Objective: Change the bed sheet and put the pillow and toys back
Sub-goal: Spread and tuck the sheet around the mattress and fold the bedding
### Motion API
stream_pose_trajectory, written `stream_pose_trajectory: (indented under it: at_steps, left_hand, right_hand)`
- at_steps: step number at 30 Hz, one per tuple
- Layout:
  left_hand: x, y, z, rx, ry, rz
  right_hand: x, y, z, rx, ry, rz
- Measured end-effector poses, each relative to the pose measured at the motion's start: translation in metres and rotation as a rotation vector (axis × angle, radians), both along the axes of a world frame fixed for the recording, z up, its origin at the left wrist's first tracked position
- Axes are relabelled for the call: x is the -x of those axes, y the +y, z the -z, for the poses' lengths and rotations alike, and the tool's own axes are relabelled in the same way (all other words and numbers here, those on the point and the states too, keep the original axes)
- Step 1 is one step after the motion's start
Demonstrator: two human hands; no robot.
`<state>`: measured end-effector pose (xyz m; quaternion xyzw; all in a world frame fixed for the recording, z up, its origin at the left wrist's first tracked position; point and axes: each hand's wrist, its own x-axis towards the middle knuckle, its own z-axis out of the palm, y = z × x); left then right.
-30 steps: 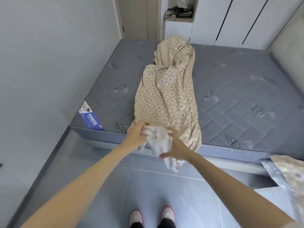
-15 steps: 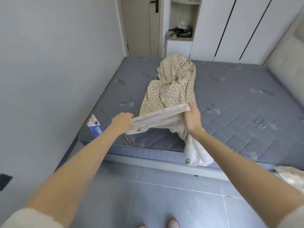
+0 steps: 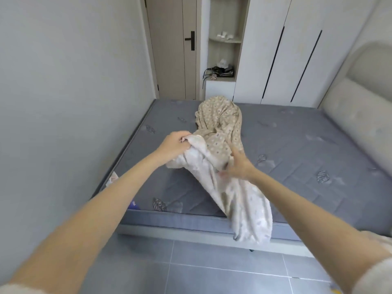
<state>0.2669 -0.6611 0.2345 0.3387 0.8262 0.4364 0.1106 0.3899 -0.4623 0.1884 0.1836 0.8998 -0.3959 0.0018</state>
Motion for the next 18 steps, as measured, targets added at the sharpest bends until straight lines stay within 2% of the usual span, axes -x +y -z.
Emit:
stream_pose_trajectory:
  at_steps: [2,4,5,8,10,12,14,16,18]
  left_hand:
    - [-0.006,0.012,-0.015,-0.025,0.011,0.045]
    - [-0.011,0.017,-0.027,-0.047,0.055,0.066]
    - [-0.011,0.015,-0.032,-0.039,0.087,0.08]
    - [-0.003,-0.005,-0.042,0.098,0.213,0.085]
    - [0.007,-0.024,-0.037,0.275,0.342,0.02]
    - [0.013,-0.035,-0.026,0.448,0.442,-0.082]
    - [0.015,-0.034,-0.015,0.488,0.471,-0.177]
    - [0.016,-0.025,-0.009,0.365,0.356,-0.233]
    - [0.016,-0.015,-0.009,0.091,-0.039,-0.258]
  right_hand:
    - [0.008,-0.018,0.0,0.034,-0.095,-0.107]
    - [0.014,-0.034,-0.004,0.156,-0.071,-0.06]
    - [0.015,-0.037,-0.005,0.167,0.002,-0.015]
    - [0.01,-0.035,-0.016,0.02,0.229,0.241]
    - [0.001,-0.029,-0.029,0.164,0.443,0.4]
    - [-0.006,-0.027,-0.042,0.213,0.552,0.389]
    - [-0.008,-0.03,-0.054,0.255,0.588,0.325]
    - [-0.008,-0.032,-0.065,0.332,0.642,0.335]
    - [-0.009,-0.026,-0.075,0.363,0.671,0.361]
